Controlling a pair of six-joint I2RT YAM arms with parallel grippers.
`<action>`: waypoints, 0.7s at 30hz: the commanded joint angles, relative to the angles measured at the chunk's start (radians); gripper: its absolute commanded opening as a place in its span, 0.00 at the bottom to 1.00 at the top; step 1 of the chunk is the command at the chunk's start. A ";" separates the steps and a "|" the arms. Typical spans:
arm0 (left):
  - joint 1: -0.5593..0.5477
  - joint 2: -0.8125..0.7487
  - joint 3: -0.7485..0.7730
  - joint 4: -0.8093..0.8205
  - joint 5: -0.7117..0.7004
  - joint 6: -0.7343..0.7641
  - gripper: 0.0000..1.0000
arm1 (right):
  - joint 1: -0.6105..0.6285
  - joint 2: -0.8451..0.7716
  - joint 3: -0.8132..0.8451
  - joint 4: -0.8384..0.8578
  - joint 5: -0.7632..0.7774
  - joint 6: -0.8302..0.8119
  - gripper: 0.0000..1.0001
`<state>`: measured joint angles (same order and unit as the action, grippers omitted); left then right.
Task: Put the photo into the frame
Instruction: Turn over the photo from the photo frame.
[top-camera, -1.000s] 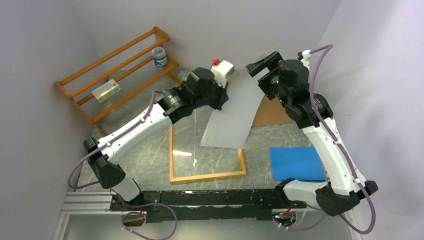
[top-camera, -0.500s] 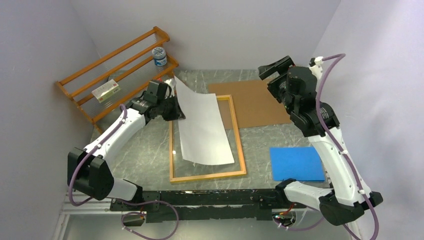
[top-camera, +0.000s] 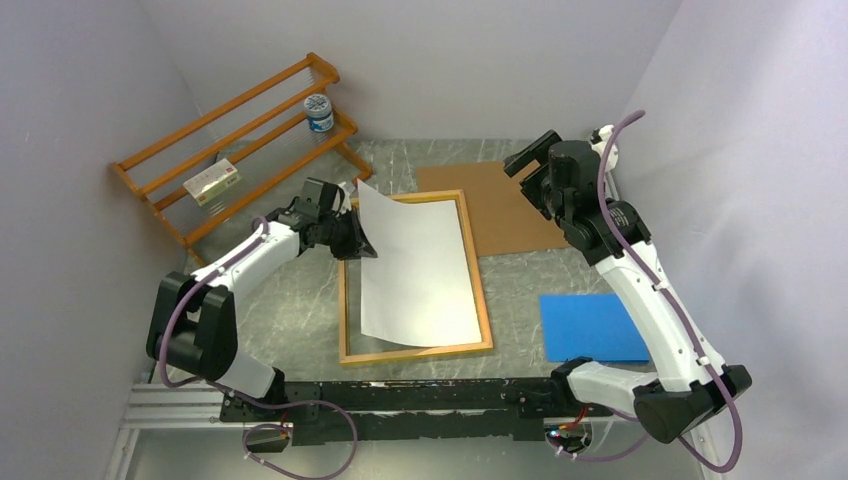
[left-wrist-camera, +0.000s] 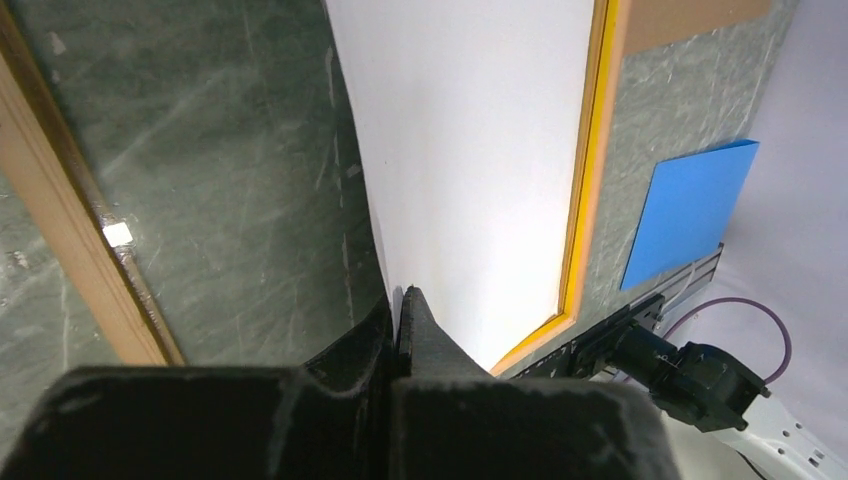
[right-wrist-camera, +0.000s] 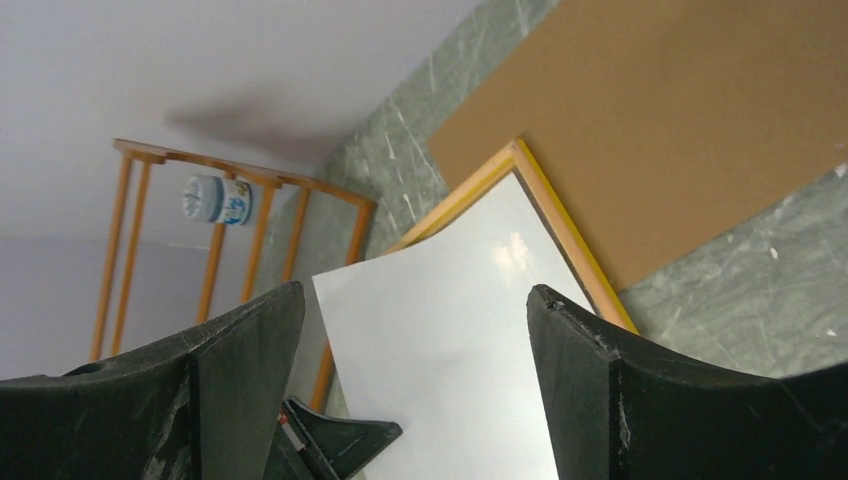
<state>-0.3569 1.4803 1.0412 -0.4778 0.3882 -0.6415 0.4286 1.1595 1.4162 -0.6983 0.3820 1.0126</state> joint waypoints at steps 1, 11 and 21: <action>0.002 0.005 -0.035 0.124 0.041 -0.060 0.03 | -0.021 0.000 -0.041 0.029 -0.042 -0.009 0.85; 0.003 0.019 -0.063 0.136 0.024 -0.021 0.23 | -0.049 0.045 -0.120 0.037 -0.108 -0.023 0.86; 0.003 -0.053 -0.040 -0.097 -0.295 0.033 0.82 | -0.077 0.119 -0.226 0.063 -0.182 -0.051 0.88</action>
<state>-0.3569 1.4960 0.9836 -0.4854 0.2298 -0.6373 0.3641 1.2594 1.2221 -0.6868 0.2409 0.9905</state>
